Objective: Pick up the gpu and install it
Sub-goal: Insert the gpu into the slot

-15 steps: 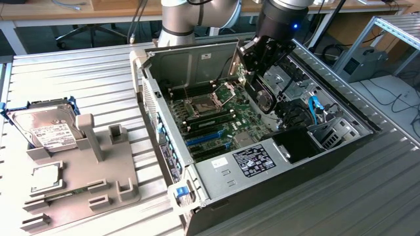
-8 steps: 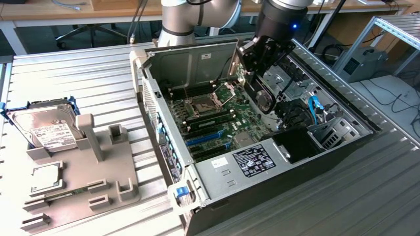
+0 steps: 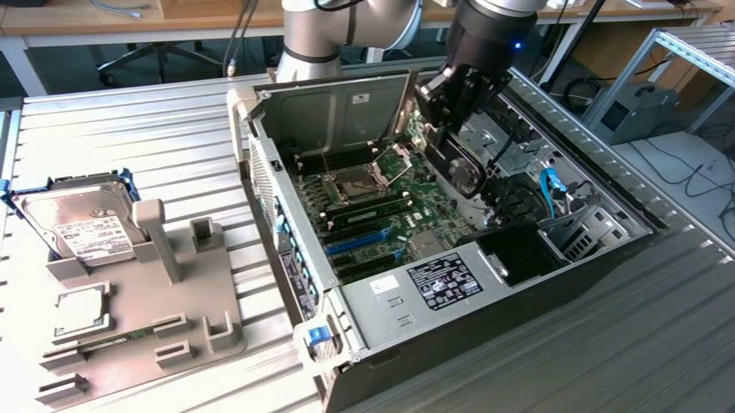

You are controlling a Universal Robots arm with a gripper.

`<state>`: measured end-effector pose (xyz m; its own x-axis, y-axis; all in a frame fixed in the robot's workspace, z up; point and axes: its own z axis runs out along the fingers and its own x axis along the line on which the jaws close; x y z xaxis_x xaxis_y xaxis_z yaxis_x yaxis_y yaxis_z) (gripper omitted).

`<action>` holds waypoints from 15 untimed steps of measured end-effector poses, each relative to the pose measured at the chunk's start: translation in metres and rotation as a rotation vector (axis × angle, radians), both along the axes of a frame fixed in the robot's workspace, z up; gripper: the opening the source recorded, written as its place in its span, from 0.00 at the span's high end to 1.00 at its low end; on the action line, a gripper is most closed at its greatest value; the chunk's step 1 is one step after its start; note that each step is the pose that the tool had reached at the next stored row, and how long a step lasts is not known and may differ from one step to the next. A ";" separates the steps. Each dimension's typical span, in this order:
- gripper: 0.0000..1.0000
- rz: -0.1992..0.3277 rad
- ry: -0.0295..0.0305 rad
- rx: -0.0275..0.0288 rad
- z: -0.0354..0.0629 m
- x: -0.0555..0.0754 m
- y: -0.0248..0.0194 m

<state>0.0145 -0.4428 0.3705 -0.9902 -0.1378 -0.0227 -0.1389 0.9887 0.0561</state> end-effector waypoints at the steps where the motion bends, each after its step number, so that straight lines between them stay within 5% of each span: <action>1: 0.73 0.033 0.0000 -0.0002 0.0000 0.000 0.0000; 15: 0.73 0.312 0.0000 -0.0001 -0.0011 0.000 0.0000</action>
<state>0.0146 -0.4428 0.3694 -0.9003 -0.4347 -0.0228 -0.4353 0.8985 0.0560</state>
